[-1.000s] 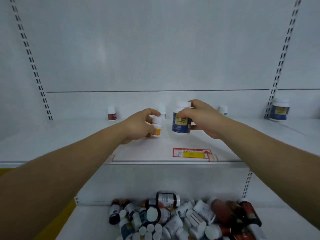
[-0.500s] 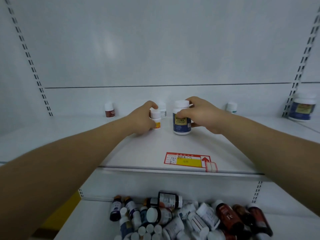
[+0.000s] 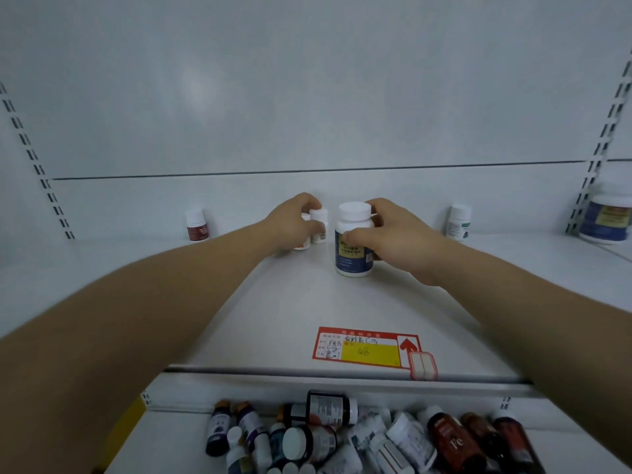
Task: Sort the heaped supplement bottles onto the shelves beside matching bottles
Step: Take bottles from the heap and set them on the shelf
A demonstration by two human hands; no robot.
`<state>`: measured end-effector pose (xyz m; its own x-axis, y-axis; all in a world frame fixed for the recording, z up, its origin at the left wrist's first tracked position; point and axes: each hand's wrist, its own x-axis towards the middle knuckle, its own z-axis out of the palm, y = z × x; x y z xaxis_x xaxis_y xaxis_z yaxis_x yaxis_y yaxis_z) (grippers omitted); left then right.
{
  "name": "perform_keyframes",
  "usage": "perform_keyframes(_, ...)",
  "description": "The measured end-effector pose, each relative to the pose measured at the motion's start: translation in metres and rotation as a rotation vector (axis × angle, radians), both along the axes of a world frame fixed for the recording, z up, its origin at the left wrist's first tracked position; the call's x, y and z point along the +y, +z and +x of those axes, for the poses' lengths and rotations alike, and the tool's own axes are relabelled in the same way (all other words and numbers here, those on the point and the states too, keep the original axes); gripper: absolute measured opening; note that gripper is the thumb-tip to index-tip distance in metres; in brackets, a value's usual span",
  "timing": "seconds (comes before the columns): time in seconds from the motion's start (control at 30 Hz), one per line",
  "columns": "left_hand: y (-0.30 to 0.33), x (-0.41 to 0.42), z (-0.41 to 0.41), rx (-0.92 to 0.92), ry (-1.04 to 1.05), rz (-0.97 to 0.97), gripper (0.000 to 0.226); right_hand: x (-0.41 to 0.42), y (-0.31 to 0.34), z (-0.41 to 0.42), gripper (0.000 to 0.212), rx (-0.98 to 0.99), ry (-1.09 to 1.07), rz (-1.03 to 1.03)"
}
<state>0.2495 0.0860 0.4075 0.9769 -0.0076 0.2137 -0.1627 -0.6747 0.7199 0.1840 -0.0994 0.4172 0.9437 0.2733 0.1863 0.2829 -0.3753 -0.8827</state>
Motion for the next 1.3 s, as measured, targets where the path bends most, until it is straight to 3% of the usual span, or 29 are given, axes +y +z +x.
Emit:
perform_keyframes(0.23, 0.004, 0.005, 0.000, 0.058, -0.059, -0.080, 0.050, -0.005, 0.000, 0.003, 0.038, -0.016, -0.036, 0.000)
perform_keyframes(0.37, 0.003, 0.009, -0.004, 0.083, -0.049, 0.057, 0.064, -0.005, 0.000, 0.002, 0.037, -0.016, -0.038, -0.016)
perform_keyframes(0.43, 0.001, 0.007, -0.004, 0.042, -0.023, 0.091, 0.060, -0.004, 0.001, 0.001, 0.037, -0.019, -0.039, -0.011)
perform_keyframes(0.6, 0.000, -0.005, 0.005, -0.089, 0.004, 0.038, 0.024, -0.004, 0.000, 0.000, 0.038, -0.011, -0.039, 0.007)
perform_keyframes(0.77, 0.004, -0.007, 0.002, -0.026, -0.050, 0.057, 0.042, -0.005, 0.001, -0.001, 0.037, -0.013, -0.031, 0.014)
perform_keyframes(0.97, 0.002, -0.009, 0.004, -0.094, -0.002, 0.055, 0.028, -0.006, 0.001, 0.000, 0.037, -0.017, -0.041, 0.010)
perform_keyframes(1.2, 0.010, -0.004, -0.007, 0.035, -0.011, 0.040, 0.053, -0.008, 0.000, 0.000, 0.036, -0.038, -0.064, -0.002)
perform_keyframes(1.3, 0.011, 0.008, -0.011, 0.076, 0.009, 0.125, 0.049, -0.008, 0.000, 0.000, 0.037, -0.039, -0.067, -0.019)
